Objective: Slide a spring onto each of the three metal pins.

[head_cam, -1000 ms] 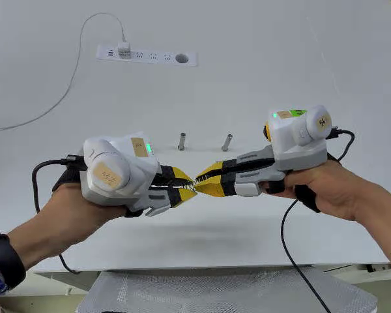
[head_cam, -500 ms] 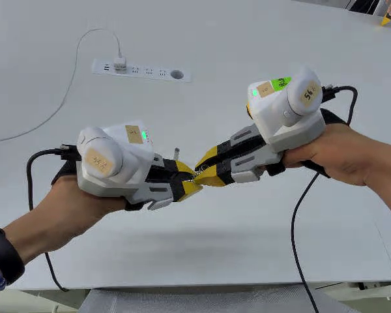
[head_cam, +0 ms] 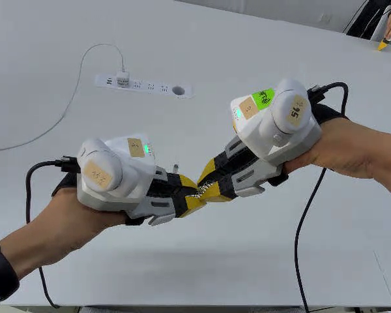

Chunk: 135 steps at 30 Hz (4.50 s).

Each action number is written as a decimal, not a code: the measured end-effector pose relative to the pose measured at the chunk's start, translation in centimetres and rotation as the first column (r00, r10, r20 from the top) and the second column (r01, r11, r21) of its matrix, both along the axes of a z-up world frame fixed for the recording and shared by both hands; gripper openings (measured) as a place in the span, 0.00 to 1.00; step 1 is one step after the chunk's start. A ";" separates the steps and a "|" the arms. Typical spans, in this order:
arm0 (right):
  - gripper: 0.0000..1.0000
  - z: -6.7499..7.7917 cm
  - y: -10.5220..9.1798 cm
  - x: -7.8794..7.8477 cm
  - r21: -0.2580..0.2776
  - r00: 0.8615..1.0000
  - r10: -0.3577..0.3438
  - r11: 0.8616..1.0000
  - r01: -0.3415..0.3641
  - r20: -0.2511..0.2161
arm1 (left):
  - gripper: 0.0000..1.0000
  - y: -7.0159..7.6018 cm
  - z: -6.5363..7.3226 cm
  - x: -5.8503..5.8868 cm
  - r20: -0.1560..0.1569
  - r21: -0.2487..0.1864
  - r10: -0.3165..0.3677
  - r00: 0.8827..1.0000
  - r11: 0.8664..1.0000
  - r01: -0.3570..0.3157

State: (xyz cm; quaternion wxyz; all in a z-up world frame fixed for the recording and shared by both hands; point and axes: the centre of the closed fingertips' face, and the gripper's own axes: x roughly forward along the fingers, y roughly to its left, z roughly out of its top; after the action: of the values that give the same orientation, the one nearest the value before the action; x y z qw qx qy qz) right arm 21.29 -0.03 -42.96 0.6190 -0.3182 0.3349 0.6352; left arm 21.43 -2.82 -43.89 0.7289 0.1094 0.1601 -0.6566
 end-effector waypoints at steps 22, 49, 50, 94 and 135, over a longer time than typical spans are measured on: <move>0.11 0.0 -0.2 -0.6 -0.038 0.998 0.058 0.998 -0.058 -0.006 | 0.10 0.1 0.3 -0.6 -0.002 -0.021 -0.028 1.000 0.999 0.028; 0.11 -2.3 -1.4 1.1 -0.042 0.999 -0.041 0.998 0.040 -0.023 | 0.23 3.4 -3.7 -0.2 -0.086 0.031 0.095 0.992 0.995 -0.092; 0.11 -2.5 -1.5 1.1 -0.045 0.999 -0.044 0.998 0.043 -0.028 | 0.24 3.6 -3.9 0.0 -0.089 0.033 0.108 0.990 0.994 -0.105; 0.12 -10.1 -3.8 8.9 -0.171 0.983 -0.180 0.968 0.182 0.028 | 0.52 13.8 -10.0 2.8 -0.123 0.160 0.482 0.867 0.872 -0.462; 0.12 -13.8 -1.0 15.2 -0.217 0.989 -0.144 0.965 0.150 0.040 | 0.60 16.7 -10.5 1.8 -0.166 0.170 0.569 0.805 0.821 -0.545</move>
State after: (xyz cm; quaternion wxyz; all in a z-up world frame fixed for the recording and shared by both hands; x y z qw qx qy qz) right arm 36.53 -1.07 -56.80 0.6293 -0.3665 0.4183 0.5428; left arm 23.27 13.93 -54.42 0.8611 0.0289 0.2980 -0.4110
